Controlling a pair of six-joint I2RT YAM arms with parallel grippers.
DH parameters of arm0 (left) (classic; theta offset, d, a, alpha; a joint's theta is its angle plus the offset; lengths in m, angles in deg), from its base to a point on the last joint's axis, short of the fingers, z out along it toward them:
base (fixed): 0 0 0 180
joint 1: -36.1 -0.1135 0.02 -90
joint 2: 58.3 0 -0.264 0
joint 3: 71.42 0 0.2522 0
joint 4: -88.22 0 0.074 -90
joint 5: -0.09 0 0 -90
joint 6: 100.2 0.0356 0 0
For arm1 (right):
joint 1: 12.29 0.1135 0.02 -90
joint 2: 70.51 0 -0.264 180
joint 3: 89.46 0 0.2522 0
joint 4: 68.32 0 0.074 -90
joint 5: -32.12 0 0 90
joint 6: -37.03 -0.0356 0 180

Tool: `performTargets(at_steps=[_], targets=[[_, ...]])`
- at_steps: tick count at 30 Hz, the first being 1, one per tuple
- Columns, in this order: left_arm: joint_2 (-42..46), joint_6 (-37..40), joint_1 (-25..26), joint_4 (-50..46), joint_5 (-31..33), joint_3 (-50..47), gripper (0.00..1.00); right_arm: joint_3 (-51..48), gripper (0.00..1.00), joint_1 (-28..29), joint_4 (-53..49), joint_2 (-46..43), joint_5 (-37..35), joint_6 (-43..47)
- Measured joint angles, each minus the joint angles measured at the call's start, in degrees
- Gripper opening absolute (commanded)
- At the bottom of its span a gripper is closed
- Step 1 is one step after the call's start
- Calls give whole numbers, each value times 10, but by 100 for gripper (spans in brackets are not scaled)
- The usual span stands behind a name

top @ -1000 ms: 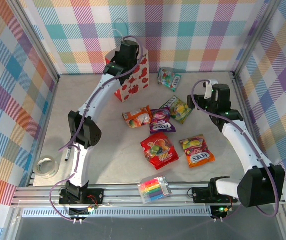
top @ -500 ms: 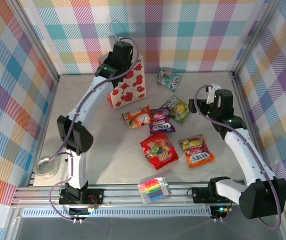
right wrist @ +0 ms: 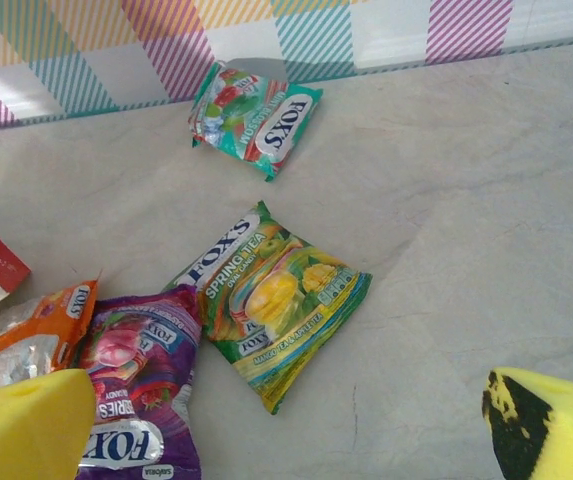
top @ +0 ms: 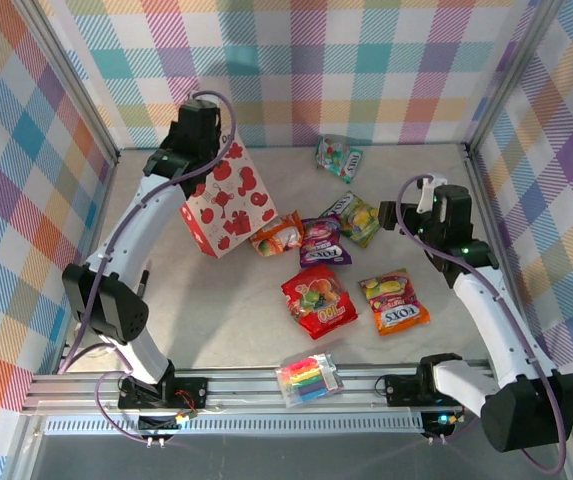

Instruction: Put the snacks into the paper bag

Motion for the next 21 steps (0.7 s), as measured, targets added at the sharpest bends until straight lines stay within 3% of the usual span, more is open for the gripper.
performTargets(at_steps=[13,16,21], targets=[[5,78,-45,42,-44,32,2,-2,99,4,-4,-9,6,-38],[14,84,-49,67,-63,-9,2,-11,99,7,-4,-15,6,-46],[70,84,-44,105,-98,-160,4,-19,99,12,-9,-19,9,-59]])
